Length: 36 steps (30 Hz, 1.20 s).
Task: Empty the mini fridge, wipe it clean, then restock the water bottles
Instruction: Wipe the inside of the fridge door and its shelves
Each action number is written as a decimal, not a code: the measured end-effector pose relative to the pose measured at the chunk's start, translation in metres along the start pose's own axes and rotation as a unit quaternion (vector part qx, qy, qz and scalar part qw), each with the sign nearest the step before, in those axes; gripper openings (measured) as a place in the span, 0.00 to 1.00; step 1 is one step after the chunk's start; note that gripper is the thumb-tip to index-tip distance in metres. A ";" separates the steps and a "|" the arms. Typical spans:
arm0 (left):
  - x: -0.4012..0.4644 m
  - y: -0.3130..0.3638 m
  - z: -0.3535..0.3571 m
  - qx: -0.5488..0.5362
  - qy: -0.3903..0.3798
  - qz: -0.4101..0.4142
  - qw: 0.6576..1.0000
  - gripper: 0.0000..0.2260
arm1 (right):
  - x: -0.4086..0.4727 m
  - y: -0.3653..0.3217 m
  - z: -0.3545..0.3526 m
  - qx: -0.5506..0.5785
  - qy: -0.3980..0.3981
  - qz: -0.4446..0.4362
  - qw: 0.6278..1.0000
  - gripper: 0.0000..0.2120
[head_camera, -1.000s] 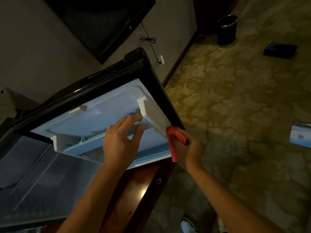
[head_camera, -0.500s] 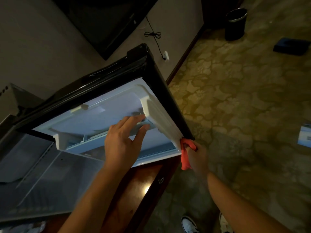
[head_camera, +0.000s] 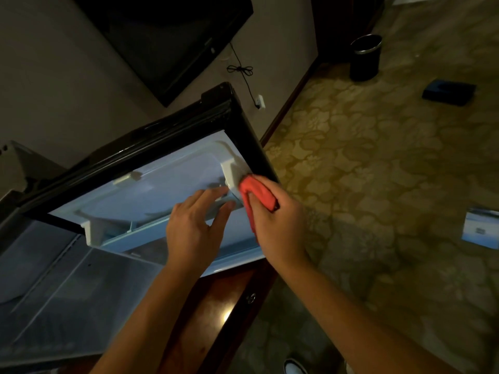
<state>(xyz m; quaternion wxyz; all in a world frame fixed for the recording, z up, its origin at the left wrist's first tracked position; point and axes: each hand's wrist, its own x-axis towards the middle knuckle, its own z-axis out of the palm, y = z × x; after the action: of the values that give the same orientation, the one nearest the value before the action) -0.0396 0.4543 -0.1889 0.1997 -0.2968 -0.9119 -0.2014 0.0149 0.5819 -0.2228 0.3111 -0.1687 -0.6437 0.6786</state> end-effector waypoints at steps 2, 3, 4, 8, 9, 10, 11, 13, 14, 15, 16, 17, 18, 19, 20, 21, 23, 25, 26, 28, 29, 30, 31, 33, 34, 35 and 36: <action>0.000 0.000 -0.001 -0.005 -0.013 0.001 1.000 0.10 | 0.007 -0.016 0.002 -0.014 -0.004 -0.059 0.998 0.13; 0.000 0.001 -0.002 -0.009 -0.018 0.003 1.000 0.10 | 0.010 -0.020 0.003 -0.021 -0.007 -0.078 0.997 0.14; 0.000 0.000 -0.002 -0.012 -0.020 0.003 1.000 0.10 | 0.011 -0.021 0.002 -0.024 -0.010 -0.095 0.995 0.15; 0.000 -0.001 -0.002 -0.015 -0.021 0.006 1.000 0.11 | 0.009 -0.006 -0.001 0.000 -0.014 -0.099 0.995 0.16; -0.001 -0.002 -0.002 -0.013 -0.019 0.008 1.000 0.11 | 0.007 0.000 -0.001 0.002 -0.011 -0.090 0.996 0.16; -0.002 -0.002 -0.002 -0.012 -0.015 0.008 1.000 0.10 | 0.005 0.008 -0.001 -0.002 -0.004 -0.081 0.997 0.15; -0.002 -0.002 -0.001 -0.012 -0.011 0.007 1.000 0.10 | 0.002 0.018 -0.001 -0.006 0.004 -0.065 0.998 0.15; -0.001 -0.001 -0.001 -0.015 -0.007 0.010 1.000 0.11 | -0.005 0.039 -0.003 -0.002 0.006 -0.006 1.000 0.14; -0.001 0.000 0.000 -0.015 -0.007 0.013 1.000 0.11 | -0.009 0.049 -0.005 0.001 -0.001 0.031 1.000 0.14; 0.000 0.000 0.000 -0.015 -0.007 0.015 1.000 0.11 | -0.013 0.060 -0.007 -0.002 -0.010 0.068 0.998 0.15; 0.000 -0.001 0.000 -0.015 -0.008 0.017 1.000 0.11 | -0.016 0.071 -0.010 -0.008 -0.019 0.105 0.994 0.14; -0.001 -0.001 0.000 -0.016 -0.009 0.018 1.000 0.10 | -0.018 0.081 -0.012 -0.013 -0.025 0.140 0.990 0.13; -0.001 -0.002 0.000 -0.017 -0.009 0.019 1.000 0.10 | -0.020 0.091 -0.015 -0.020 -0.029 0.168 0.985 0.10; -0.001 -0.003 0.000 -0.018 -0.008 0.021 1.000 0.10 | -0.022 0.102 -0.017 -0.026 -0.028 0.185 0.982 0.08; -0.002 -0.003 0.000 -0.018 -0.006 0.023 1.000 0.10 | -0.024 0.112 -0.019 -0.029 -0.026 0.197 0.980 0.07; -0.002 -0.004 0.000 -0.018 -0.004 0.024 1.000 0.10 | -0.026 0.122 -0.021 -0.034 -0.023 0.207 0.977 0.06; -0.002 -0.005 0.001 -0.017 -0.004 0.022 1.000 0.11 | -0.030 0.142 -0.026 -0.056 -0.032 0.220 0.973 0.06; -0.002 -0.005 0.001 -0.017 -0.004 0.020 1.000 0.11 | -0.032 0.152 -0.028 -0.073 -0.039 0.234 0.969 0.07; -0.002 -0.005 0.001 -0.018 -0.003 0.018 1.000 0.11 | -0.032 0.153 -0.028 -0.076 -0.036 0.240 0.967 0.07; -0.002 -0.005 0.002 -0.017 -0.002 0.013 1.000 0.11 | -0.031 0.150 -0.026 -0.080 -0.026 0.245 0.966 0.08; -0.002 -0.005 0.002 -0.015 -0.002 0.011 1.000 0.11 | -0.031 0.149 -0.025 -0.082 -0.024 0.245 0.966 0.08; -0.001 -0.005 0.002 -0.014 0.000 0.012 1.000 0.11 | -0.030 0.147 -0.023 -0.083 -0.024 0.239 0.967 0.08; -0.001 -0.005 0.002 -0.014 0.003 0.014 1.000 0.11 | -0.029 0.145 -0.022 -0.084 -0.022 0.230 0.969 0.07; -0.001 -0.005 0.003 -0.017 0.006 0.015 1.000 0.12 | -0.024 0.136 -0.018 -0.084 -0.015 0.213 0.973 0.06; 0.000 -0.005 0.002 -0.018 0.007 0.014 1.000 0.12 | -0.020 0.127 -0.016 -0.089 -0.014 0.205 0.975 0.05; 0.000 -0.004 0.002 -0.016 0.006 0.013 1.000 0.13 | -0.016 0.116 -0.014 -0.095 -0.017 0.197 0.976 0.05; 0.000 -0.004 0.003 -0.015 0.005 0.012 1.000 0.13 | -0.012 0.103 -0.011 -0.098 -0.019 0.186 0.977 0.06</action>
<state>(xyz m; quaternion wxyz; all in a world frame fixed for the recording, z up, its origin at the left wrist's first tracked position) -0.0425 0.4529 -0.1919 0.2025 -0.3092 -0.9042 -0.2139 0.0099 0.5854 -0.3267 0.1490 -0.3023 -0.6702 0.6612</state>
